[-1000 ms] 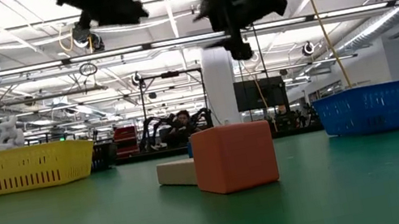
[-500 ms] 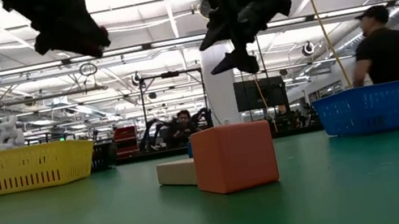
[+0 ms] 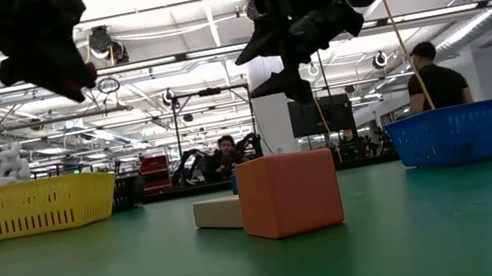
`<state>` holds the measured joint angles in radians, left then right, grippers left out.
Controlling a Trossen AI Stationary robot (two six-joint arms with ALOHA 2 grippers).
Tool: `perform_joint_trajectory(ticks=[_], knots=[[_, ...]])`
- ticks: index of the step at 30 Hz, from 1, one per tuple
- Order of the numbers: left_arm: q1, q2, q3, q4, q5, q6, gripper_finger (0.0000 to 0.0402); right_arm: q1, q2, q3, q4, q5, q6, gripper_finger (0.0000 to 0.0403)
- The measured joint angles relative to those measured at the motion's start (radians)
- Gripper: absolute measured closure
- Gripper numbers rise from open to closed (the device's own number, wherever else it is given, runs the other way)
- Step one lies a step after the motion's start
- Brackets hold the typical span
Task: Sort & place blocks by color
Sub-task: Put the red block into the yellow bin
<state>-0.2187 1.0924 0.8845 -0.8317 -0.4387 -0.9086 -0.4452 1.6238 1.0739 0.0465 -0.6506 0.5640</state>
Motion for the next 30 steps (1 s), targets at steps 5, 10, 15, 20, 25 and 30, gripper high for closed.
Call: perform_joint_trajectory(ticks=[5, 10, 15, 20, 25, 30], knots=[[-0.020, 0.000, 0.000, -0.096, 0.044, -0.100, 0.0231, 0.021, 0.000, -0.019, 0.058, 0.000, 0.002, 0.0145], [-0.026, 0.000, -0.002, -0.193, 0.049, -0.189, 0.0231, 0.040, 0.000, -0.042, 0.120, -0.004, 0.073, 0.0145], [-0.026, 0.000, -0.051, -0.193, 0.100, -0.290, 0.0231, 0.056, 0.000, -0.052, 0.147, -0.004, 0.079, 0.0145], [-0.017, 0.000, -0.124, -0.189, 0.078, -0.383, 0.0231, 0.080, 0.000, -0.052, 0.165, 0.036, 0.076, 0.0145], [0.010, 0.001, -0.184, -0.122, 0.072, -0.414, 0.0231, 0.119, -0.001, -0.052, 0.159, 0.188, 0.031, 0.0145], [0.032, 0.001, -0.235, -0.033, 0.072, -0.417, 0.0231, 0.162, -0.001, -0.052, 0.159, 0.338, -0.029, 0.0145]])
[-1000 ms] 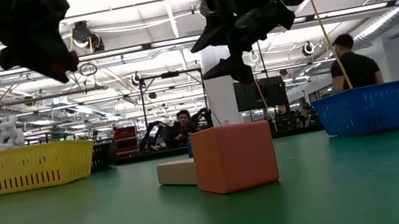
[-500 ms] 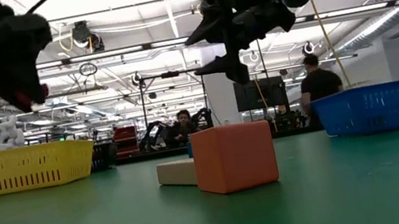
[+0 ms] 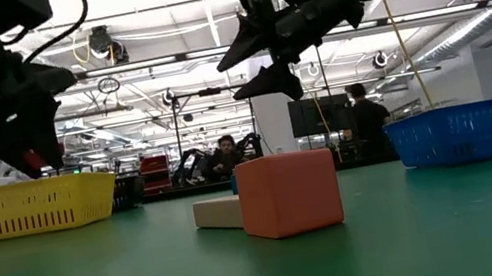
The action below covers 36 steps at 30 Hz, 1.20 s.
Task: Sort & place blocks by color
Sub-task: Put the red block into the yellow bin, then put the blue block into the black bin
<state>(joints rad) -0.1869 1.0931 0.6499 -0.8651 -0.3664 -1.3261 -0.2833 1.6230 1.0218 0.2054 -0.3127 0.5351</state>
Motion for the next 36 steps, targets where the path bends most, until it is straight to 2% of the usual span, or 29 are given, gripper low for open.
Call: perform_joint_trajectory(ticks=[7, 13, 18, 22, 26, 33, 36], knots=[[0.029, 0.000, -0.027, 0.001, 0.001, -0.020, 0.0228, 0.031, 0.000, 0.000, -0.001, 0.081, -0.028, 0.0145], [0.062, 0.000, -0.029, 0.001, 0.002, -0.074, 0.0129, 0.037, 0.000, 0.000, -0.039, 0.080, -0.046, 0.0145], [0.090, 0.000, -0.029, 0.005, 0.037, -0.087, 0.0087, 0.040, 0.035, 0.000, -0.092, 0.109, -0.051, 0.0145], [0.110, -0.016, -0.029, 0.044, 0.078, -0.109, 0.0086, 0.058, 0.073, 0.000, -0.095, 0.132, -0.053, 0.0145], [0.124, -0.054, -0.029, 0.188, 0.078, -0.072, 0.0099, 0.085, 0.110, 0.001, -0.075, 0.157, -0.105, 0.0145], [0.137, -0.126, -0.027, 0.540, 0.078, 0.147, 0.0121, 0.129, 0.194, 0.001, -0.054, 0.181, -0.437, 0.0145], [0.136, -0.143, -0.026, 0.670, 0.078, 0.204, 0.0127, 0.147, 0.211, 0.000, -0.056, 0.181, -0.493, 0.0145]])
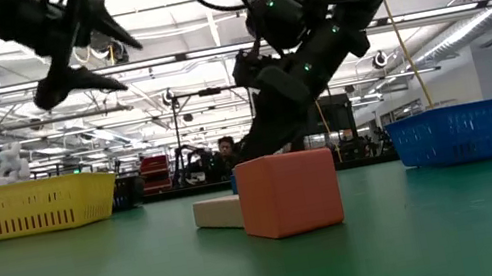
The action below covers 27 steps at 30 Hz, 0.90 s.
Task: Sort & place blocks by color
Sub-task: Put the blue block into the black bin
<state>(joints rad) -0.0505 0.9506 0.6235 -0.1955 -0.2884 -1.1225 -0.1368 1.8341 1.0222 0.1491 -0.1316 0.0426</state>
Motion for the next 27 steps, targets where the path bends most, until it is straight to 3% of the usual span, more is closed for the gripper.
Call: perform_joint_trajectory(ticks=[3, 8, 14, 21, 27], knots=[[0.000, -0.006, 0.000, 0.084, -0.022, 0.026, 0.0128, 0.015, -0.003, 0.000, 0.009, 0.020, -0.003, 0.0145], [0.000, -0.008, 0.000, 0.122, -0.050, 0.040, 0.0128, 0.038, 0.005, 0.000, 0.040, 0.176, 0.000, 0.0145], [0.000, -0.007, -0.001, 0.118, -0.075, 0.039, 0.0128, 0.075, 0.096, 0.001, 0.161, 0.216, 0.151, 0.0145], [0.000, -0.010, -0.001, 0.119, -0.079, 0.041, 0.0128, 0.124, 0.145, 0.000, 0.166, 0.404, 0.014, 0.0145], [0.005, -0.010, -0.001, 0.118, -0.079, 0.041, 0.0128, 0.127, 0.146, 0.000, 0.155, 0.419, 0.029, 0.0182]])
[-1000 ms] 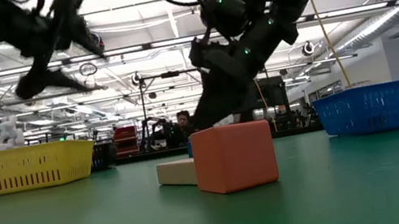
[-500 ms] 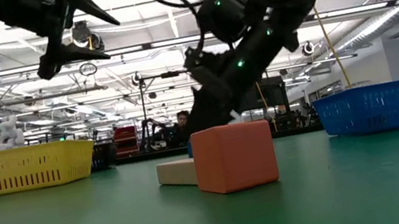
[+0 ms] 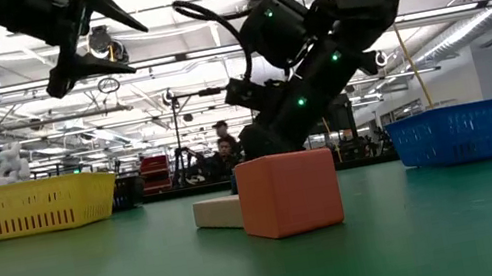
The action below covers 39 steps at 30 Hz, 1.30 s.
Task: Sort & place blocks by color
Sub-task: Put the blue block into the black bin
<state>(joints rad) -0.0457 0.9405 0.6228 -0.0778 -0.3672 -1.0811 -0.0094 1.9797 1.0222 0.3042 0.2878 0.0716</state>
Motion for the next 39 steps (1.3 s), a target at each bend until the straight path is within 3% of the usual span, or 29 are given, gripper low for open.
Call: perform_joint_trajectory(ticks=[9, 16, 23, 33, 39], knots=[[0.026, 0.001, 0.000, 0.000, -0.001, -0.063, 0.0128, -0.022, -0.004, 0.003, -0.032, -0.002, 0.042, 0.0362], [0.037, 0.001, 0.000, 0.009, 0.000, -0.016, 0.0128, -0.047, -0.031, 0.002, -0.044, -0.038, -0.017, 0.0375], [0.037, 0.002, 0.000, 0.063, 0.000, 0.250, 0.0128, -0.141, -0.123, 0.000, -0.054, -0.147, -0.040, 0.0396], [0.032, 0.002, 0.000, 0.080, -0.001, 0.746, 0.0128, -0.268, -0.240, 0.000, -0.034, -0.345, 0.188, 0.0401], [0.032, 0.002, 0.000, 0.066, -0.002, 0.864, 0.0128, -0.292, -0.256, 0.000, -0.012, -0.417, 0.311, 0.0401]])
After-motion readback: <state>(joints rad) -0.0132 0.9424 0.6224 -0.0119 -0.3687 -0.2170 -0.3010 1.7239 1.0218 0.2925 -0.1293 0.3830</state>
